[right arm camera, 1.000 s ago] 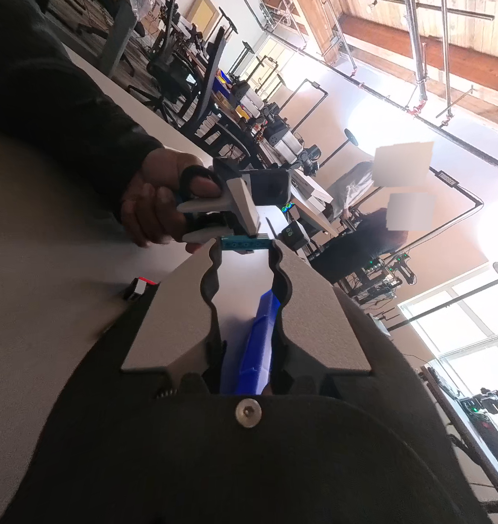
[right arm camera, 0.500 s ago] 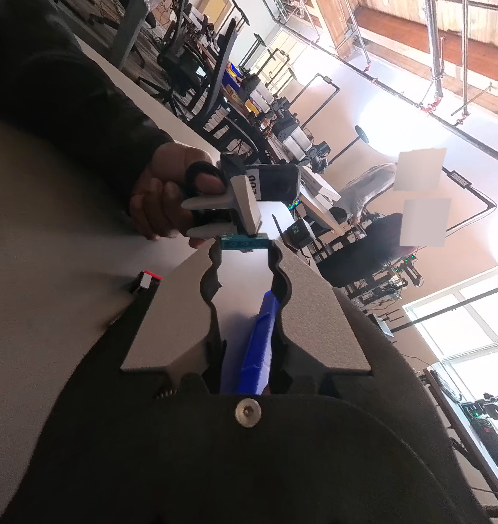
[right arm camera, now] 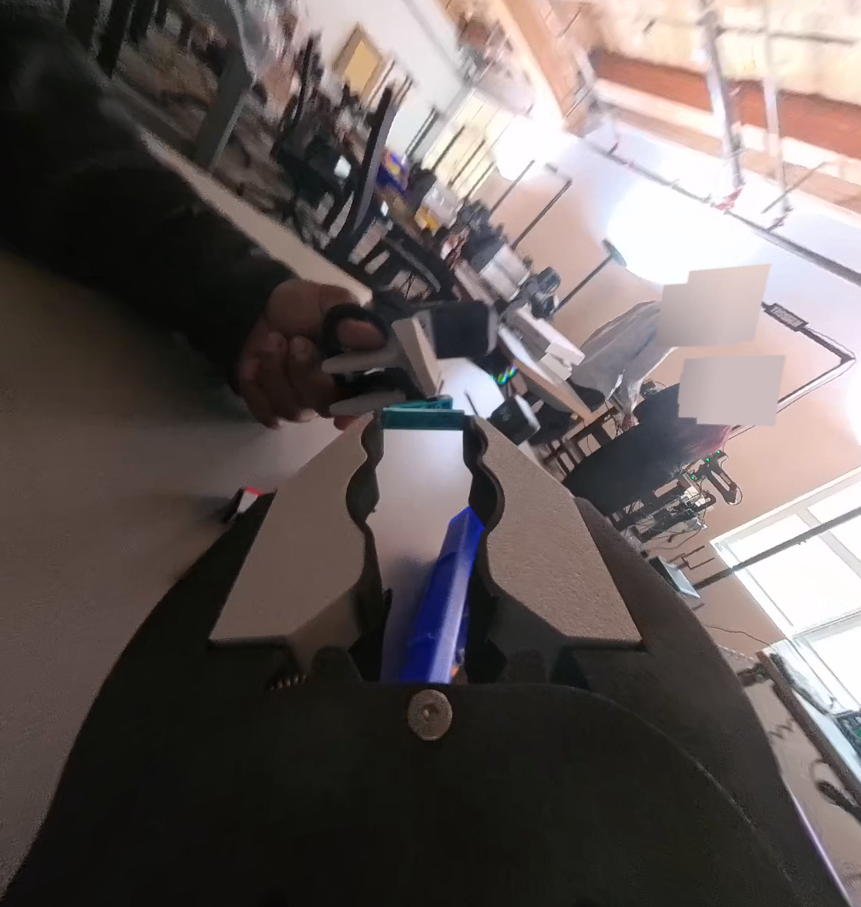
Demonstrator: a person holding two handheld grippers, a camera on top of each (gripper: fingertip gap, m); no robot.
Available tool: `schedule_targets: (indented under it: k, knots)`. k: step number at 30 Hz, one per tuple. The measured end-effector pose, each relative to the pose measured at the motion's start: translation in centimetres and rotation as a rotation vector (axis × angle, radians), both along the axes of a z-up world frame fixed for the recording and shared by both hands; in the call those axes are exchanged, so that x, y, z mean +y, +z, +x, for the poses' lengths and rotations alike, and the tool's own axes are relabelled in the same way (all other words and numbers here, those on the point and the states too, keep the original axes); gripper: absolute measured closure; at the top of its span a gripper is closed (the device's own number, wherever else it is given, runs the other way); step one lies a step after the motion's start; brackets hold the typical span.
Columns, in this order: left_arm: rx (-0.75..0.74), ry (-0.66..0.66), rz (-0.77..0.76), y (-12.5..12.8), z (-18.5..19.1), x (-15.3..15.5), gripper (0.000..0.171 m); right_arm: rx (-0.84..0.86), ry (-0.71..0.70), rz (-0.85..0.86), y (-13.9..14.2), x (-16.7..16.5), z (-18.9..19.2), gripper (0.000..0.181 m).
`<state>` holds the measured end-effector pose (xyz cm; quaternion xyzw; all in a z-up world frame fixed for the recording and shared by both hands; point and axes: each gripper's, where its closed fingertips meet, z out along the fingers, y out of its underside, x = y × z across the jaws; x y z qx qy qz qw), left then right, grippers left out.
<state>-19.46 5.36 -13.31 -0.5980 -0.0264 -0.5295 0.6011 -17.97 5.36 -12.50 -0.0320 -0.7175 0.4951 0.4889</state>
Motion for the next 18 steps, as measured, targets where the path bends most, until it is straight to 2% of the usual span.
schedule_targets:
  k: [2, 5, 11, 18]
  knots:
    - [-0.016, 0.08, 0.002, 0.3, -2.8, -0.8, 0.164, 0.02, -0.02, -0.076, 1.8, 1.6, 0.1, 0.147]
    - [0.009, 0.157, -0.021, 0.0, -4.8, -1.3, 0.163, 0.025, -0.136, -0.086, 2.2, 3.9, -1.1, 0.147]
    - [0.065, 0.224, -0.155, -2.7, -5.1, 0.2, 0.163, -0.049, -0.54, -0.027, 0.5, 9.4, -5.2, 0.147]
    - [0.115, 0.262, -0.216, -3.8, -5.2, 0.8, 0.163, -0.186, -0.711, -0.145, -0.5, 12.1, -6.3, 0.146]
